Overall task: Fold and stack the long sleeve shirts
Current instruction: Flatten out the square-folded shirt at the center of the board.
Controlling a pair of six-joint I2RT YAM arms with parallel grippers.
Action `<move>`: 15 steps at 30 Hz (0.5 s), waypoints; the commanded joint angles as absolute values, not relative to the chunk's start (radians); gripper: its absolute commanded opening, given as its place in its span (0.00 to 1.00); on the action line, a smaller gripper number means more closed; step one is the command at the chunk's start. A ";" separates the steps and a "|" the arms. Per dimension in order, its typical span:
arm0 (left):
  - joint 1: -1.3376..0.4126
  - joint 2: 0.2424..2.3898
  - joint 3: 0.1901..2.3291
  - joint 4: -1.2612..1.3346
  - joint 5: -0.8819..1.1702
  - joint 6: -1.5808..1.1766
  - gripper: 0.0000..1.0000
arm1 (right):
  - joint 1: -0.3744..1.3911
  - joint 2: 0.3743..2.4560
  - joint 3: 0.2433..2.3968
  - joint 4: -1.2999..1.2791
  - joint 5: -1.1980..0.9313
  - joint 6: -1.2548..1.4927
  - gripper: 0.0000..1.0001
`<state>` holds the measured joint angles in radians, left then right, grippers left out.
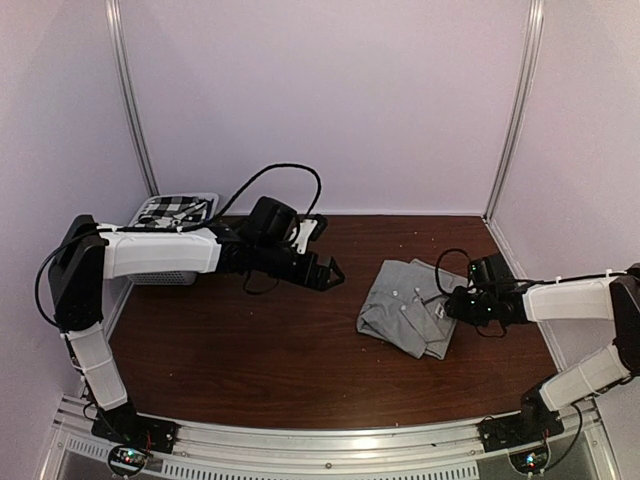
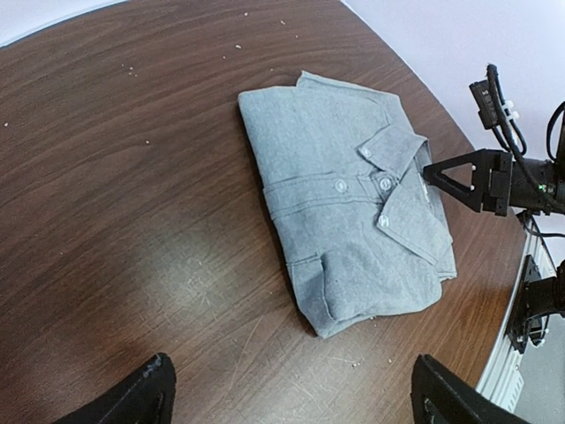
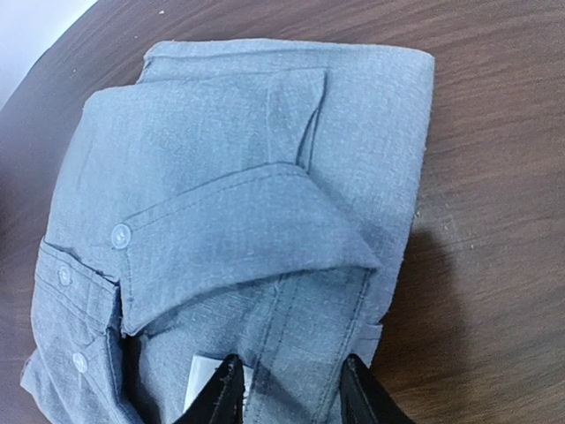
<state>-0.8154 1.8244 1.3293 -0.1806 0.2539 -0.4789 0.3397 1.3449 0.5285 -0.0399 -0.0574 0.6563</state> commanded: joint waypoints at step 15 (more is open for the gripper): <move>-0.819 1.813 1.357 -0.172 0.217 -0.479 0.94 | 0.372 1.310 0.687 -0.094 -0.142 0.627 0.00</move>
<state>-0.8154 1.8244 1.3300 -0.1848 0.2447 -0.4808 0.3462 1.3411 0.5976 -0.0864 -0.0978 0.6491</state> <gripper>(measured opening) 0.942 0.025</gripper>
